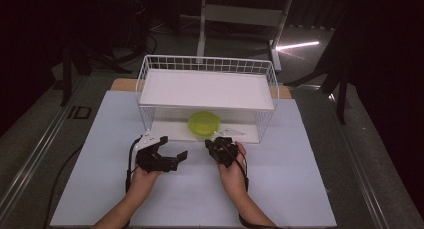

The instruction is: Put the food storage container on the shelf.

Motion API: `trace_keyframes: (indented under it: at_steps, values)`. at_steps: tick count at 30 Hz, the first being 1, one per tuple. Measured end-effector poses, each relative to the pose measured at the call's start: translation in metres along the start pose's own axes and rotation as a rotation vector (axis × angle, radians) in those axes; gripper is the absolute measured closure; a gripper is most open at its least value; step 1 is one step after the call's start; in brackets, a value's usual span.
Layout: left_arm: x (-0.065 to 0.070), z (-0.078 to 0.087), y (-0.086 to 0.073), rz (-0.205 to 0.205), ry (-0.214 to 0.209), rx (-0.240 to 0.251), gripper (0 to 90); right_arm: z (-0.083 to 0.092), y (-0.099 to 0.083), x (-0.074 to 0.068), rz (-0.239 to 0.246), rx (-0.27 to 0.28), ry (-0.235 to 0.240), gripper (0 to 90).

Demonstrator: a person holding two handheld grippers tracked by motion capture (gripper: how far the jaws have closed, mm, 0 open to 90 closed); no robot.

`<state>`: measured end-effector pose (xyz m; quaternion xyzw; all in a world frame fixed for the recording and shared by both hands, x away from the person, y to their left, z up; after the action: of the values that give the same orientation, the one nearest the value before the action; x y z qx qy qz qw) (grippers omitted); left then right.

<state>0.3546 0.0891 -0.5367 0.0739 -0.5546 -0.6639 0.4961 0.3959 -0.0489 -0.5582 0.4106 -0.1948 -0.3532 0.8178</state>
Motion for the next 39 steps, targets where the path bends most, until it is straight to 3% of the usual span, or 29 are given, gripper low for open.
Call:
trace_keyframes:
  at_steps: [7,12,23,31,35,39]
  values:
    - [0.0,0.012,-0.008,0.014,-0.007,0.024,2.4,-0.018,-0.005,-0.001,-0.02,-0.02,-0.004,90.0]
    - [0.001,0.018,-0.011,0.01,-0.009,0.027,2.4,-0.025,0.001,0.006,-0.024,-0.016,-0.035,90.0]
    - [0.002,0.022,-0.012,0.002,-0.018,0.023,2.4,-0.039,0.012,0.016,-0.025,-0.028,-0.051,89.9]
    - [0.007,0.02,-0.014,-0.02,-0.035,0.016,2.4,-0.043,0.019,0.027,-0.038,-0.045,-0.067,88.2]
    - [0.008,0.02,-0.014,-0.019,-0.04,0.017,2.4,-0.04,0.018,0.026,-0.026,-0.047,-0.061,88.1]
    - [0.01,0.021,-0.012,-0.045,-0.049,0.024,2.4,-0.03,0.012,0.02,-0.01,-0.038,-0.032,85.9]
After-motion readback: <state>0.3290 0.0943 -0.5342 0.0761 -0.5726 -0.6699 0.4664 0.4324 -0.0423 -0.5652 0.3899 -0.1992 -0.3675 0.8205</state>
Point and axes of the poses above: each handheld gripper's, and its own axes: z roughly backward along the jaws, y roughly out of its top, x roughly to its right, the point moved 9 cm from there along -z, roughly forward along the jaws, and after that the axes turned 13 degrees about z, right-handed, at the moved point
